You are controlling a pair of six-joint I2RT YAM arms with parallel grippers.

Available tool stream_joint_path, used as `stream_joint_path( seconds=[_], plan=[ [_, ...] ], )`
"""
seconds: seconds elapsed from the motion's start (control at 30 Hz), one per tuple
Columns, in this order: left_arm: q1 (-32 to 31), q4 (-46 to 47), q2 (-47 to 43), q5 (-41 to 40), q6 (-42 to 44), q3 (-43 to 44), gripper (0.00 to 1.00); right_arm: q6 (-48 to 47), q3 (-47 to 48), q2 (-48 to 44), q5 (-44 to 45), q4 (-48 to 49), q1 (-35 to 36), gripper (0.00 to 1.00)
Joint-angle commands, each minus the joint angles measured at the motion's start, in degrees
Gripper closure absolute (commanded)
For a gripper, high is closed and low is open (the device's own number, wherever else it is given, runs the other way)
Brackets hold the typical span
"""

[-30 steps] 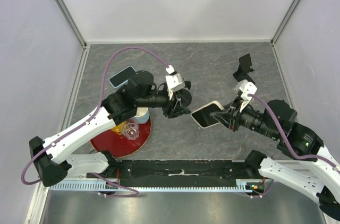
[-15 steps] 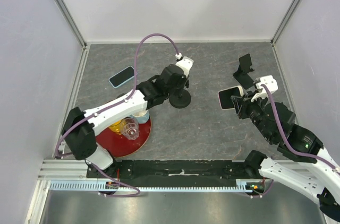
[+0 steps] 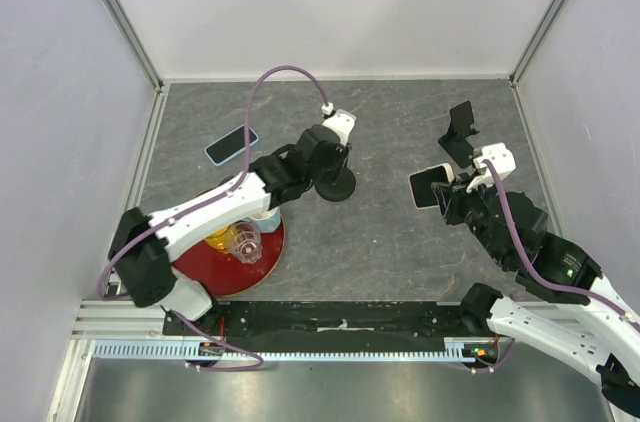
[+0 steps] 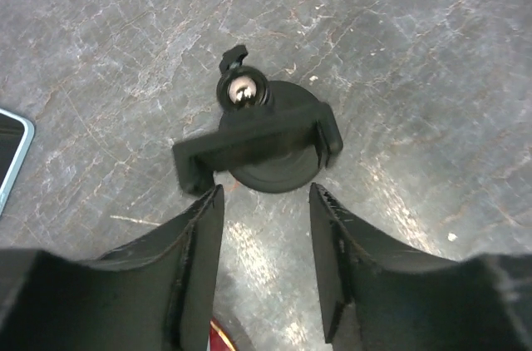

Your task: Place the phone on the phone stand

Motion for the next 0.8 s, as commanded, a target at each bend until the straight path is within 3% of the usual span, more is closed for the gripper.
stream_joint_path(
  seconds=[0.0,0.2,0.47,0.77],
  plan=[
    [0.0,5.1,-10.3,3.0,1.0,-3.2,0.44,-0.9,0.4,0.4,-1.0,5.7,0.1,1.0],
    [2.2,4.5,-10.4,1.3,1.7,-3.8,0.39,-1.1,0.4,1.3,-2.7,6.6,0.1,1.0],
    [8.1,1.1,-3.7,10.0,-2.1,1.2,0.52,-3.7,1.1,1.8,-9.3,7.4,0.1,1.0],
    [8.8,1.9,-1.3,11.5,-1.0,1.3,0.59,-3.9,0.3,0.3,-9.4,8.0,0.0,1.0]
  ],
)
